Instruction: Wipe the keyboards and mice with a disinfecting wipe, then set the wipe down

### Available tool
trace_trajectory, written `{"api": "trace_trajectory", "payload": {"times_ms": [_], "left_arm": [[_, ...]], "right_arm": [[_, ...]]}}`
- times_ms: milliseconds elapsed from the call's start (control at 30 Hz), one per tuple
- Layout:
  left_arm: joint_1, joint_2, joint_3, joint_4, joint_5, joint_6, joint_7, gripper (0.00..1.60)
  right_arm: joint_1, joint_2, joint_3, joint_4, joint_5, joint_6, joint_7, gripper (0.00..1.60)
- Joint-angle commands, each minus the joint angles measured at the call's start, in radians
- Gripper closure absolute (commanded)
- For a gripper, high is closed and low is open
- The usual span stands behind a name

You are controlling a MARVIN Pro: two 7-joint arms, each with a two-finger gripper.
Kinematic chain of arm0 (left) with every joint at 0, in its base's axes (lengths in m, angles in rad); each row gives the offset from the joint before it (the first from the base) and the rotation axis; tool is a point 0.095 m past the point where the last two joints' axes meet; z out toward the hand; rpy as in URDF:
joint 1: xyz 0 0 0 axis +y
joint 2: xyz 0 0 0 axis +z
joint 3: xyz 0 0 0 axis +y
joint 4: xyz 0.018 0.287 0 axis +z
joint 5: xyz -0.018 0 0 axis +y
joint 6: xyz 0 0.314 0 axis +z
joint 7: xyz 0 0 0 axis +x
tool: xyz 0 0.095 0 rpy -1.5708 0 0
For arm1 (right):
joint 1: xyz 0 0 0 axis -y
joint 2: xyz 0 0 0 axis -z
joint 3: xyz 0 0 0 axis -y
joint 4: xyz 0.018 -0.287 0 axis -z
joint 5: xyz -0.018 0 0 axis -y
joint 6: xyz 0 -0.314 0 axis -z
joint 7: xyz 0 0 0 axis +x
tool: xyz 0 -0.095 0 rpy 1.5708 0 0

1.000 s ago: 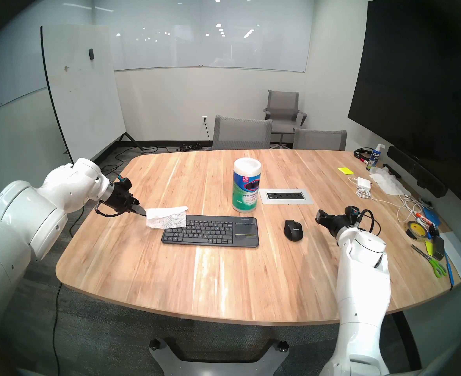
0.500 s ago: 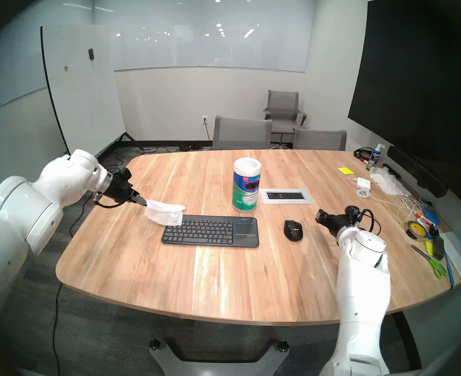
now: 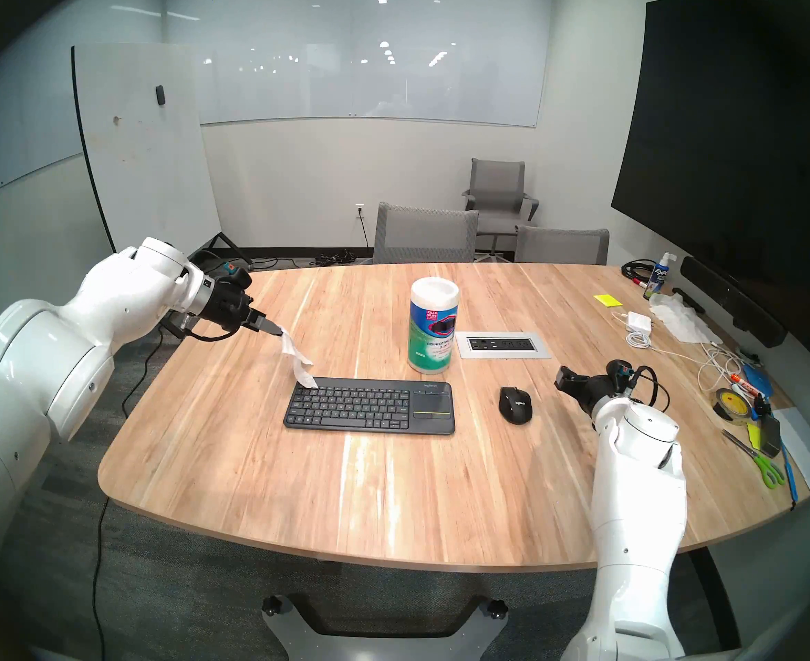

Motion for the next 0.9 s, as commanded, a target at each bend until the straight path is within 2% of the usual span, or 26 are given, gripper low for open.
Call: {"api": "trace_trajectory", "payload": {"times_ms": [0, 867], "left_arm": [[-0.052, -0.027, -0.006, -0.075, -0.007, -0.046, -0.042, 1.60], [-0.043, -0.036, -0.011, -0.340, -0.016, -0.194, -0.198, 1.60]], "right_arm": [[0.020, 0.006, -0.002, -0.022, 0.002, -0.007, 0.002, 0.00], [0.029, 0.008, -0.003, -0.030, 0.002, -0.009, 0.003, 0.00]]}}
